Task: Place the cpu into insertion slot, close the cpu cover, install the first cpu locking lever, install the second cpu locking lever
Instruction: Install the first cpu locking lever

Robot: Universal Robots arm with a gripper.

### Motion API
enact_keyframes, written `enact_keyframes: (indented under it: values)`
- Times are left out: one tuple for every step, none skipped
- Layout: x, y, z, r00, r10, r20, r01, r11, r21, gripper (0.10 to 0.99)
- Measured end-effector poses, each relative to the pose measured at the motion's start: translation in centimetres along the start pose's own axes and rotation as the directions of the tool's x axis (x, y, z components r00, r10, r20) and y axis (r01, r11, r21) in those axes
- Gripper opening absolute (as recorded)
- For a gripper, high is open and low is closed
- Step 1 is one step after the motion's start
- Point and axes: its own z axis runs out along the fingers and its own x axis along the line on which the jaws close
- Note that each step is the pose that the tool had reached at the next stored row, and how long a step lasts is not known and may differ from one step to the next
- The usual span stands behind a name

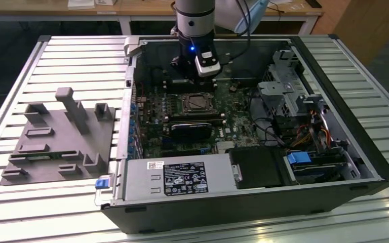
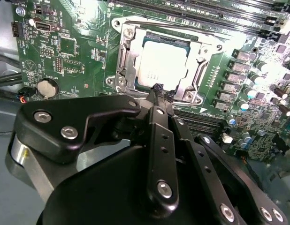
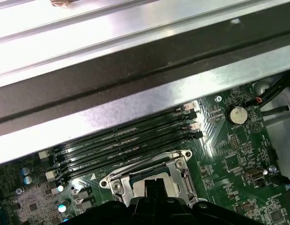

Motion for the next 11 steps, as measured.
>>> enact_keyframes:
  values:
    - [-0.02, -0.03, -0.01, 1.0000, 0.000, -0.0002, 0.000, 1.0000, 0.000, 0.102]
    - [-0.05, -0.09, -0.01, 1.0000, 0.000, -0.0008, 0.000, 1.0000, 0.001, 0.102]
    - [-0.08, -0.17, 0.00, 1.0000, 0.000, -0.0018, 0.000, 1.0000, 0.001, 0.102]
    - [-0.13, -0.26, 0.00, 1.0000, 0.000, -0.0029, 0.000, 1.0000, 0.001, 0.102]
    - [-0.18, -0.37, 0.00, 1.0000, 0.000, -0.0040, 0.000, 1.0000, 0.001, 0.102]
    - [-0.25, -0.50, 0.00, 1.0000, 0.000, -0.0050, 0.000, 1.0000, 0.002, 0.102]
    - [-0.31, -0.65, 0.00, 1.0000, 0.000, -0.0058, 0.000, 1.0000, 0.002, 0.102]
    - [-0.37, -0.79, -0.01, 1.0000, 0.000, -0.0064, 0.000, 1.0000, 0.002, 0.102]
    - [-0.44, -0.97, -0.01, 1.0000, 0.000, -0.0070, 0.000, 1.0000, 0.003, 0.102]
    - [-0.52, -1.16, -0.01, 1.0000, 0.000, -0.0074, 0.000, 1.0000, 0.003, 0.102]
    - [-0.60, -1.35, -0.01, 1.0000, 0.000, -0.0079, 0.000, 1.0000, 0.003, 0.102]
